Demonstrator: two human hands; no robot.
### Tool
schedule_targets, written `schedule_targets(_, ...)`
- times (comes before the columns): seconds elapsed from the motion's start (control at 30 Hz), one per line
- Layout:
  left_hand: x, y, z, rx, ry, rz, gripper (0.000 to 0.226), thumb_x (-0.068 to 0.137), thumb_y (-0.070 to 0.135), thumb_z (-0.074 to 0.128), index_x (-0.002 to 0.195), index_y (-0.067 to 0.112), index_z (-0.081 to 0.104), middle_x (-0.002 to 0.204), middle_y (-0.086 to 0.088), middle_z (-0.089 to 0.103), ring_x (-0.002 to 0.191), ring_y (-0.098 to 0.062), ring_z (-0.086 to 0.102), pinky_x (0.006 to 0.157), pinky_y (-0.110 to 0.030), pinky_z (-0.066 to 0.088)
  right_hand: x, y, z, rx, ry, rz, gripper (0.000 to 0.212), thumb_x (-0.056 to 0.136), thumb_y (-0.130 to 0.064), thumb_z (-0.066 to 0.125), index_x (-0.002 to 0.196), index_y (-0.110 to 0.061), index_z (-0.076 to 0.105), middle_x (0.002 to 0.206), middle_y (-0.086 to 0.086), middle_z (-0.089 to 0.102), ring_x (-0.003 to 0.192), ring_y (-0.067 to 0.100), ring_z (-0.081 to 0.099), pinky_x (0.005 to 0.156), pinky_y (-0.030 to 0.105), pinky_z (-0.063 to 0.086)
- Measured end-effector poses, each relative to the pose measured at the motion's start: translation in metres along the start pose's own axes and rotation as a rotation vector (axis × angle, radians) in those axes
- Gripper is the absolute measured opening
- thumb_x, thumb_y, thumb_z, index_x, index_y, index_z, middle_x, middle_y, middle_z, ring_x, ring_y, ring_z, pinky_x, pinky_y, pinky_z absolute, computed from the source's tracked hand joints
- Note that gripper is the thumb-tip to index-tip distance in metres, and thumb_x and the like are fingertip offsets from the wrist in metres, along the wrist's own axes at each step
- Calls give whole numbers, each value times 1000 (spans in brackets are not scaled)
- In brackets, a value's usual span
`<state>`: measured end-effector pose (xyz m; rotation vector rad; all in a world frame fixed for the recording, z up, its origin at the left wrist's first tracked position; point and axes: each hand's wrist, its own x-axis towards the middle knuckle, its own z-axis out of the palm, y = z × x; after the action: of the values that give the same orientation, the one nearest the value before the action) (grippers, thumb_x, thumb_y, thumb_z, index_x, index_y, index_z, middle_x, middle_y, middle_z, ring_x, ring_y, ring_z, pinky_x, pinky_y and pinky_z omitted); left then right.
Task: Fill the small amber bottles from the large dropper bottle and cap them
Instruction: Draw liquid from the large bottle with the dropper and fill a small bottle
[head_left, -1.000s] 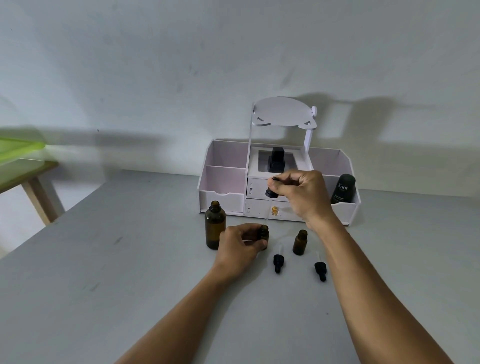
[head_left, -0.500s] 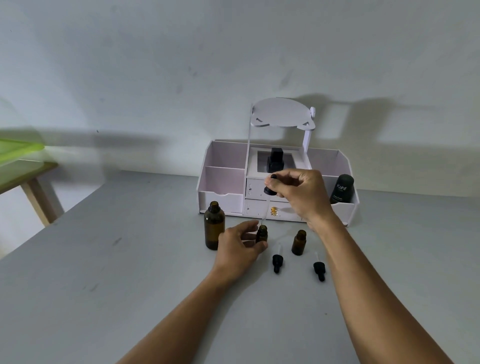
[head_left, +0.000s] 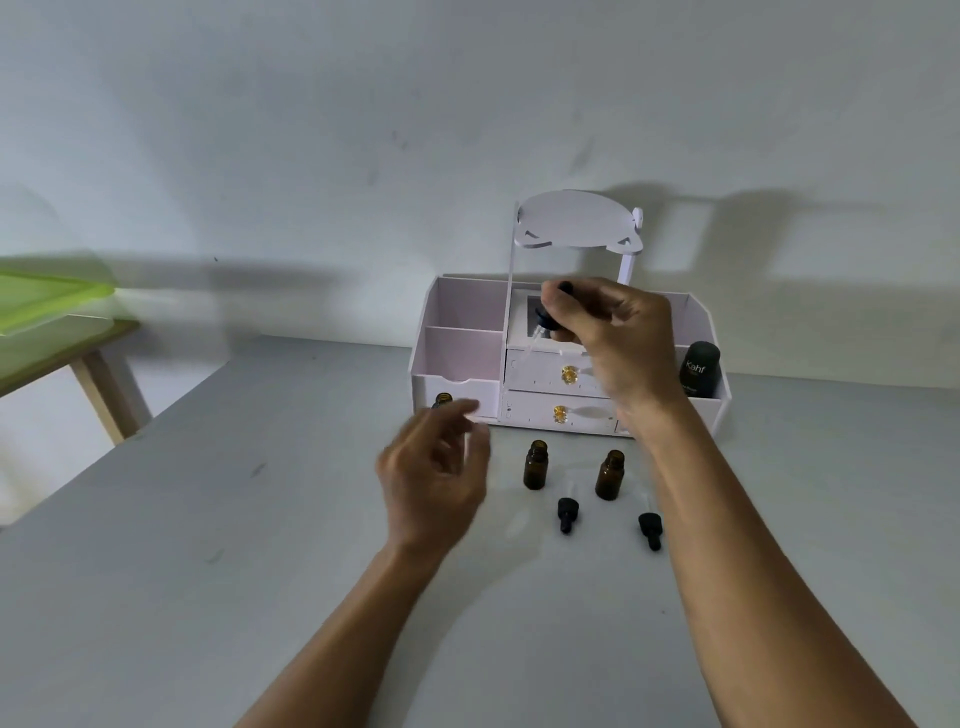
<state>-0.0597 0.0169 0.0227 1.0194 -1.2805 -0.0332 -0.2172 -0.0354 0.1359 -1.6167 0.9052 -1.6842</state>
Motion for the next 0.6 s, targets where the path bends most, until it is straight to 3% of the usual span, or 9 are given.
schedule_targets(0.07,11,-10,-11,10,103,-28,21,80,11,76,100,15,72,80,2,66,66,-13,63,52,-27,50,-2,0,13,18,-4,-2,3,86,-14,76,89,-15,78,74,-5,77,71,15,73,76,33,60)
schedule_targets(0.13,18,-26,-23,6,75,-118,34,78,21,76,110,19,68,92,2,66,80,-14,64,58,-29,52,-3,3,24,39,7,5,4,86,-13,76,90,-14,77,72,-9,76,71,8,72,76,32,61)
schedule_targets(0.27,27,-58,-39,-120,-265,-386,63,69,45,73,129,29,60,121,7,66,109,-9,64,80,-24,55,-7,14,35,82,26,47,6,86,-13,76,91,-12,77,73,-9,76,76,15,73,77,38,61)
schedule_targets(0.47,25,-78,-40,-220,-476,-490,69,65,28,79,132,21,61,121,3,71,112,-13,67,93,-33,57,-7,26,40,74,24,56,6,86,-14,76,91,-14,77,78,-5,76,79,17,75,77,40,63)
schedule_targets(0.6,25,-76,-38,-244,-533,-489,60,72,19,76,131,22,63,118,4,73,111,-13,68,86,-19,54,-7,30,45,42,-20,49,4,87,-14,76,89,-16,76,75,-8,76,77,11,75,78,38,62)
